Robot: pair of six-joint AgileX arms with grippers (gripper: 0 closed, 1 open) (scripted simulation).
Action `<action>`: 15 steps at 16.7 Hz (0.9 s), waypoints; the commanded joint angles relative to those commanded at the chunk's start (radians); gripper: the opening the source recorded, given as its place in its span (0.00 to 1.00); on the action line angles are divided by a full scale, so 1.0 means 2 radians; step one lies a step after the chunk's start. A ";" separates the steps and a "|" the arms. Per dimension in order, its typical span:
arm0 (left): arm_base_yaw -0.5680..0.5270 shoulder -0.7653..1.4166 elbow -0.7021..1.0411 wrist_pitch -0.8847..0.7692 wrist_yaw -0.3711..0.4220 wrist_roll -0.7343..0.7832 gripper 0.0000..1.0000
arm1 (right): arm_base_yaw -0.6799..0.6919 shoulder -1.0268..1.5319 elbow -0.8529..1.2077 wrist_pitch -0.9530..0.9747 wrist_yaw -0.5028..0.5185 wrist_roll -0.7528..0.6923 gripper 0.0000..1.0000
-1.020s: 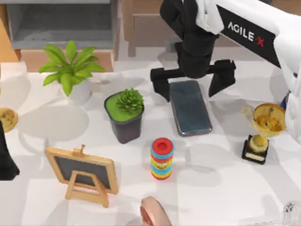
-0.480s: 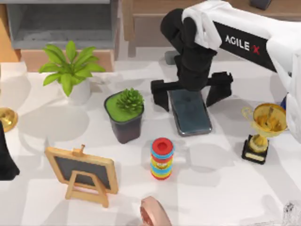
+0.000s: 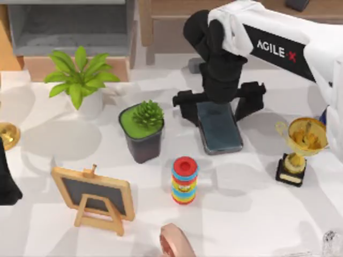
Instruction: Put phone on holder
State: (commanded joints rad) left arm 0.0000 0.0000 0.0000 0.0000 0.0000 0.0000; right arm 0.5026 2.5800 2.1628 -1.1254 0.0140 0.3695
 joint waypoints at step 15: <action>0.000 0.000 0.000 0.000 0.000 0.000 1.00 | 0.000 -0.019 -0.001 -0.007 0.006 -0.002 0.00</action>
State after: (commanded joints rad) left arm 0.0000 0.0000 0.0000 0.0000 0.0000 0.0000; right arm 0.5028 2.5421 2.1612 -1.1398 0.0261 0.3649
